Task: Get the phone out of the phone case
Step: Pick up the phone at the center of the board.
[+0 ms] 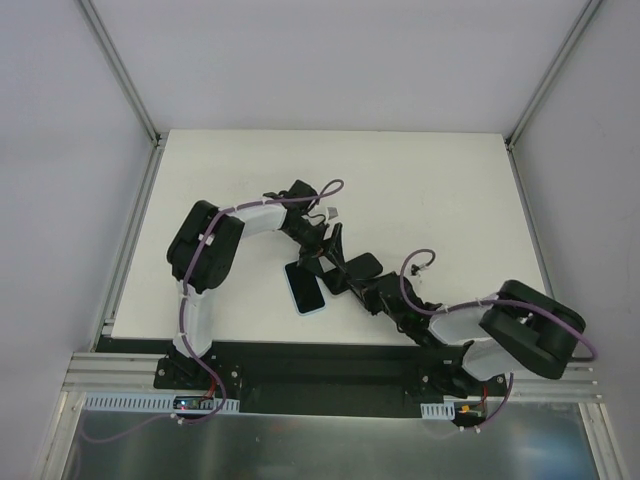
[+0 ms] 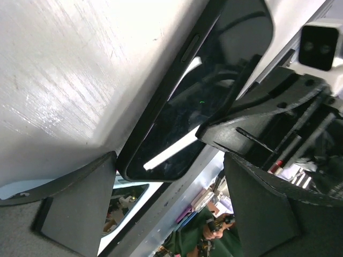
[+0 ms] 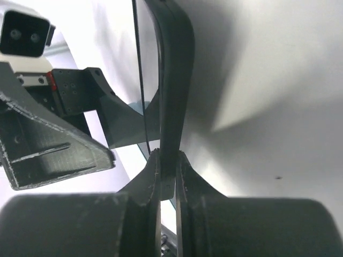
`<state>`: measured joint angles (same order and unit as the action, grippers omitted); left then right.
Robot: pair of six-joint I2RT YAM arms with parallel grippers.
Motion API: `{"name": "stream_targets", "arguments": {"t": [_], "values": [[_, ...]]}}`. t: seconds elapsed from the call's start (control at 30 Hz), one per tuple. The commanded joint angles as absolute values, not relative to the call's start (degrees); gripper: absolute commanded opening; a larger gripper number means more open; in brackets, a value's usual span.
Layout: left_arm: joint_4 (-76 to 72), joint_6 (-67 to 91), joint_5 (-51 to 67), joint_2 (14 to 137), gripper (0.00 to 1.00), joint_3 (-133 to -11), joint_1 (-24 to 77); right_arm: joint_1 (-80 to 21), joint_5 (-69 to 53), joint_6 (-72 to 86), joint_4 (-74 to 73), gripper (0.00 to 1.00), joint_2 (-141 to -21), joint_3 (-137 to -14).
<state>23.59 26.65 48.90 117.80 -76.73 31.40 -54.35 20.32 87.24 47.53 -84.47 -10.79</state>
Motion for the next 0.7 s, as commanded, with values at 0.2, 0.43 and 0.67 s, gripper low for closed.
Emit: {"name": "stream_targets", "arguments": {"t": [0.2,0.43,0.67], "values": [[22.9,29.5,54.9,103.9,0.79,-74.4,24.3,-50.7,15.5,46.7,-6.0,0.01,-56.5,-35.4],[-3.9,44.3,66.7,93.1,0.84,-63.3,19.1,-45.2,1.9,32.3,-10.0,0.01,-52.9,-42.6],[-65.1,81.2,74.9,94.6,0.84,-49.8,18.4,-44.6,-8.9,26.7,-5.2,0.01,-52.1,-44.6]]}}
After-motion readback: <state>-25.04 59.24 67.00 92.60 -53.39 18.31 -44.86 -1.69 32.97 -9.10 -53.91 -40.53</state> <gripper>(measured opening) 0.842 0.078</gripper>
